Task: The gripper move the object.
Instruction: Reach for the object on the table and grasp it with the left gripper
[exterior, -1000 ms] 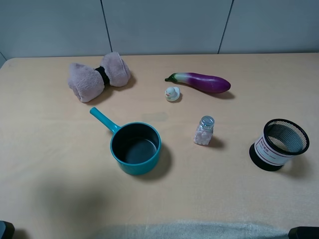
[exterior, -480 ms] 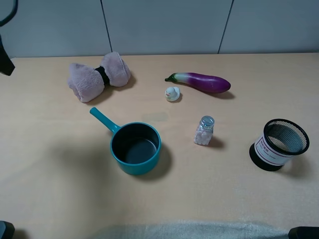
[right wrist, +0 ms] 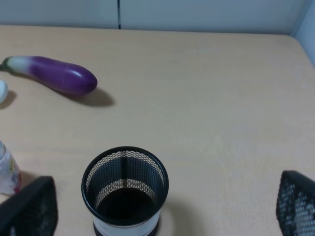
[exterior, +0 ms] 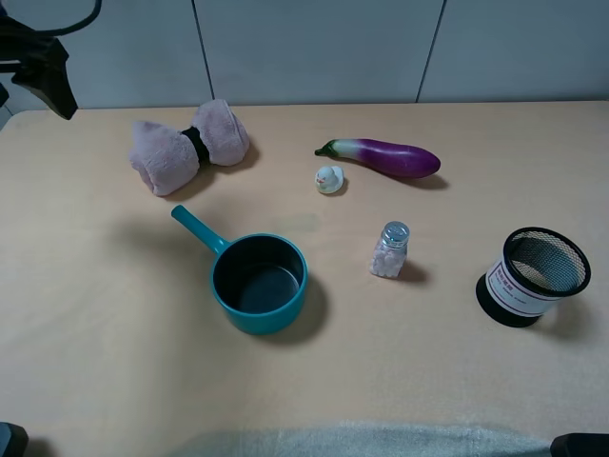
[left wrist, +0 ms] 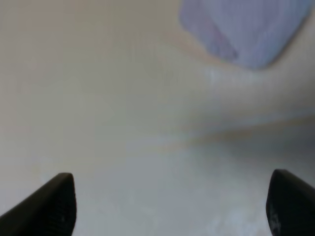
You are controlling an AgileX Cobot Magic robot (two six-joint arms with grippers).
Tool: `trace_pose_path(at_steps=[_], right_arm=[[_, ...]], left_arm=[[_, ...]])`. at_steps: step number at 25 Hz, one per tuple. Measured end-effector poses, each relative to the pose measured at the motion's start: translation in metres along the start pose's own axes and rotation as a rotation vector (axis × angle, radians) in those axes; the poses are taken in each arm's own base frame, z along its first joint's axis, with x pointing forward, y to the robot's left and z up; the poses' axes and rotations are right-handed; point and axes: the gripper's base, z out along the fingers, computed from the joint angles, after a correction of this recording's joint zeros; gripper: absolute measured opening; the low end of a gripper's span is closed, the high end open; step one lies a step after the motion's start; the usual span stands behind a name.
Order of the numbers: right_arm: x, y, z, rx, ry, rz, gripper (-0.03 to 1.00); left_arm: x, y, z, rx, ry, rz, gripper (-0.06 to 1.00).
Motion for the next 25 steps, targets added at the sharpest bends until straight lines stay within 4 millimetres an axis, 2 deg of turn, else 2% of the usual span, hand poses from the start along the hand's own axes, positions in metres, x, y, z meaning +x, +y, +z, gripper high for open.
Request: trace_pose_path(at_steps=[4, 8, 14, 20, 25], right_arm=[[0.0, 0.0, 0.0, 0.0, -0.001, 0.0, 0.67], [0.0, 0.0, 0.0, 0.0, -0.001, 0.0, 0.67], [0.0, 0.0, 0.0, 0.0, 0.0, 0.0, 0.67], [0.0, 0.0, 0.0, 0.0, 0.0, 0.0, 0.67], [0.0, 0.0, 0.0, 0.0, 0.0, 0.0, 0.67]], left_arm=[[-0.026, -0.007, 0.012, -0.039, 0.006, 0.12, 0.78], [-0.051, -0.023, 0.024, -0.065, 0.005, 0.263, 0.78], [-0.085, -0.064, 0.051, -0.042, 0.024, 0.484, 0.78], [-0.098, -0.095, 0.087, -0.014, 0.081, 0.685, 0.78], [-0.099, -0.103, 0.106, 0.0, 0.115, 0.769, 0.78]])
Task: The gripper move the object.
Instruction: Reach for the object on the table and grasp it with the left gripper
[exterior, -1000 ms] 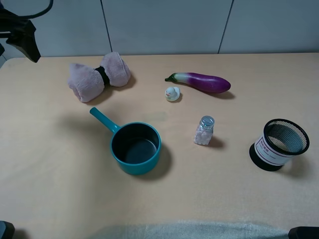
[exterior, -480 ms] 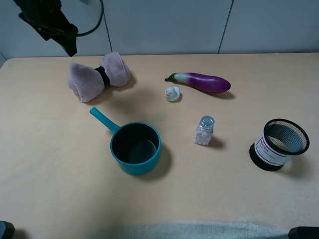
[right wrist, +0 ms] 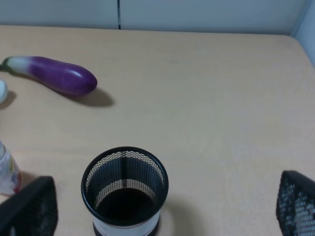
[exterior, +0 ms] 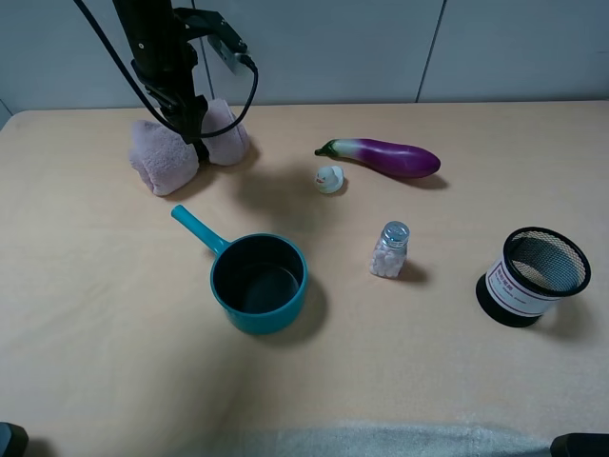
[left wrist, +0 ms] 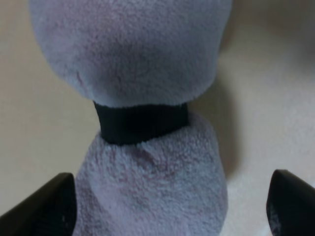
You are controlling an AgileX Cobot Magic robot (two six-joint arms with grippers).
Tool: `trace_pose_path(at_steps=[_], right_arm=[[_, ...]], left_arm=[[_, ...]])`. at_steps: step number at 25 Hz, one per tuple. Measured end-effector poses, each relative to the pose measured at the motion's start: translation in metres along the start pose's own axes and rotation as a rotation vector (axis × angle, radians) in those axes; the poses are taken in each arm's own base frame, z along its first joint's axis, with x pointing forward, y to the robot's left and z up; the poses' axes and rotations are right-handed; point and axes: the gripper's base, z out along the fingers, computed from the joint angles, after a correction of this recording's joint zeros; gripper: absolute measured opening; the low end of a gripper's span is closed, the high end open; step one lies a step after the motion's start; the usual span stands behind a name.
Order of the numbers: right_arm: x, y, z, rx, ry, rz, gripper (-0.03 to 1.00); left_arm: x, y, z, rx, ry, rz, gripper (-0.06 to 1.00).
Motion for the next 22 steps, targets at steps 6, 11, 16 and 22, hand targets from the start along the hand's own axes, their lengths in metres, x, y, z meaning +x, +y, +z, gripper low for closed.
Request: trace_pose_path(at_steps=[6, 11, 16, 22], right_arm=[[0.0, 0.0, 0.0, 0.0, 0.001, 0.0, 0.67], [0.0, 0.0, 0.0, 0.0, 0.001, 0.0, 0.67], [0.0, 0.0, 0.0, 0.0, 0.001, 0.0, 0.67], [0.0, 0.0, 0.0, 0.0, 0.001, 0.0, 0.67]], left_arm=[[-0.003, 0.001, 0.01, 0.01, 0.014, 0.003, 0.76], [-0.007, 0.004, 0.018, 0.007, 0.012, -0.015, 0.75], [-0.011, 0.008, 0.027, -0.02, 0.005, -0.023, 0.75], [-0.013, 0.01, 0.031, -0.042, -0.008, -0.033, 0.75]])
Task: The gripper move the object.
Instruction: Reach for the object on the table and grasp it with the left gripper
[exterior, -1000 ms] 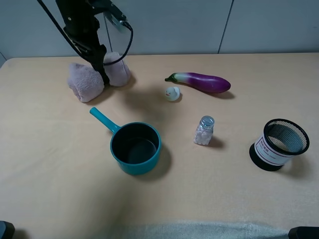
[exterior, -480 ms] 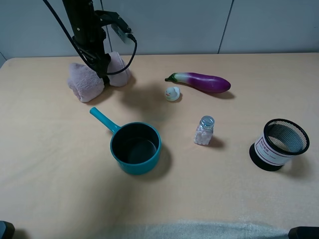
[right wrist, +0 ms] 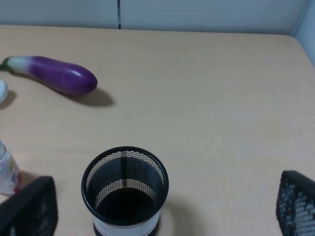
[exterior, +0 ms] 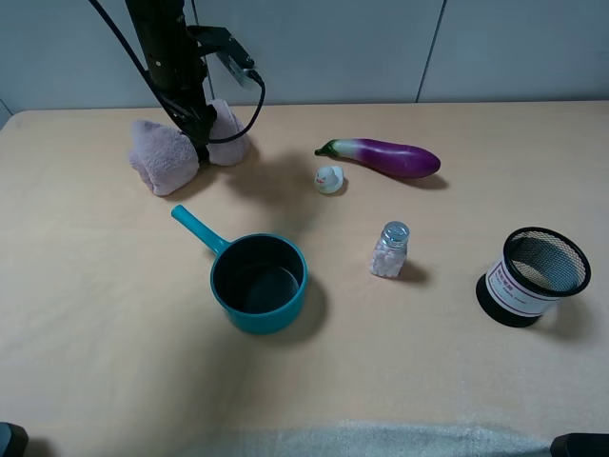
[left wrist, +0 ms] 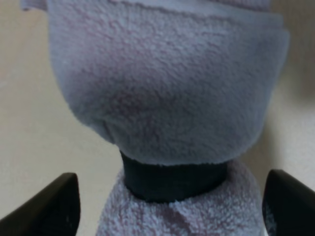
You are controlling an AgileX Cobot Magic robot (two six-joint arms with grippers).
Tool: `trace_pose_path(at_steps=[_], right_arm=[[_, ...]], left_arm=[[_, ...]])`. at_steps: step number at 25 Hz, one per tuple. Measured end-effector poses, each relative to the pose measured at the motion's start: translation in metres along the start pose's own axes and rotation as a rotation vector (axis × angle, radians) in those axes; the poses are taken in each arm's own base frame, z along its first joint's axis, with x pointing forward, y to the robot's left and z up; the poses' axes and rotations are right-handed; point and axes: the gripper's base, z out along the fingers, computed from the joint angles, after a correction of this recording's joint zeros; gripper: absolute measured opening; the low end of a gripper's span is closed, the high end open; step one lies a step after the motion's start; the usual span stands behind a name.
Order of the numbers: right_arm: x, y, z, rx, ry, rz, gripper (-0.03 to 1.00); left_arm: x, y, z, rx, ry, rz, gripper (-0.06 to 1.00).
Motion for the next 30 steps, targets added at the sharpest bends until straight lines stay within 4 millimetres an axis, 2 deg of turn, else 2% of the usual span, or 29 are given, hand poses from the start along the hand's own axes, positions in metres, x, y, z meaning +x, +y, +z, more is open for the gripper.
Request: trace_pose_path(at_steps=[6, 12, 30], right_arm=[[0.0, 0.0, 0.0, 0.0, 0.0, 0.0, 0.67], [-0.0001, 0.0, 0.0, 0.0, -0.001, 0.0, 0.67], [-0.0001, 0.0, 0.0, 0.0, -0.001, 0.0, 0.67]], left_arm=[[-0.0021, 0.0016, 0.0003, -0.017, -0.023, -0.047, 0.75], [-0.0042, 0.0029, 0.0002, -0.027, -0.048, -0.2, 0.75], [-0.0034, -0.0018, 0.0003, 0.023, -0.035, -0.167, 0.75]])
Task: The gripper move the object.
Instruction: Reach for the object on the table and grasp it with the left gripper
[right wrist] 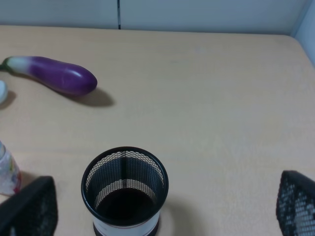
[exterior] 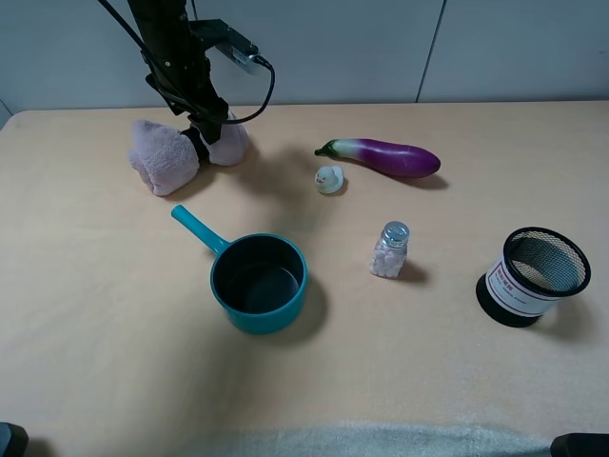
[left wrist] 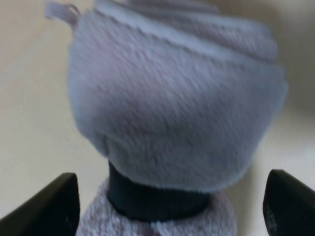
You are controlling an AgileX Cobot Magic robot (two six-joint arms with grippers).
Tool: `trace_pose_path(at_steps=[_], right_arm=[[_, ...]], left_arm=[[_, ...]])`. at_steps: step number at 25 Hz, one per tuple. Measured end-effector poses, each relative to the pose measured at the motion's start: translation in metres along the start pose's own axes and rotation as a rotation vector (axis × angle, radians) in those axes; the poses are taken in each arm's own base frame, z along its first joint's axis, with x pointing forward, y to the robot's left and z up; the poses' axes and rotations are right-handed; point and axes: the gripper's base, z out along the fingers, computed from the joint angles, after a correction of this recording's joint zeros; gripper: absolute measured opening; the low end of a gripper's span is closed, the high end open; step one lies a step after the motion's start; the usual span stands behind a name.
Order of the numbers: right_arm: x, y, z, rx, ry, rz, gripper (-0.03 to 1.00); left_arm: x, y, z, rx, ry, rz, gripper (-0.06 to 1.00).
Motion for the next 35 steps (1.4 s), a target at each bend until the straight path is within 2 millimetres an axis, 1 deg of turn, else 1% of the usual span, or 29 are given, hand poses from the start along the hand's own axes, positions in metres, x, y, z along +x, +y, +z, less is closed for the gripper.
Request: trace_pose_path(at_steps=[6, 12, 16, 21, 32, 35], right_arm=[[0.0, 0.0, 0.0, 0.0, 0.001, 0.0, 0.67], [0.0, 0.0, 0.0, 0.0, 0.001, 0.0, 0.67], [0.0, 0.0, 0.0, 0.0, 0.001, 0.0, 0.67], [0.0, 0.0, 0.0, 0.0, 0.001, 0.0, 0.67], [0.0, 0.0, 0.0, 0.0, 0.0, 0.0, 0.67], [0.0, 0.0, 0.0, 0.0, 0.0, 0.0, 0.67]], left_arm=[[0.004, -0.001, 0.001, 0.014, 0.048, 0.052, 0.75], [0.007, -0.002, 0.03, 0.019, 0.115, 0.072, 0.75], [0.006, -0.002, 0.037, 0.015, 0.11, 0.074, 0.75], [0.007, -0.002, 0.05, 0.012, 0.125, 0.083, 0.75], [0.007, -0.003, 0.06, 0.014, 0.134, 0.088, 0.75], [0.007, -0.003, 0.06, 0.012, 0.135, 0.082, 0.71]])
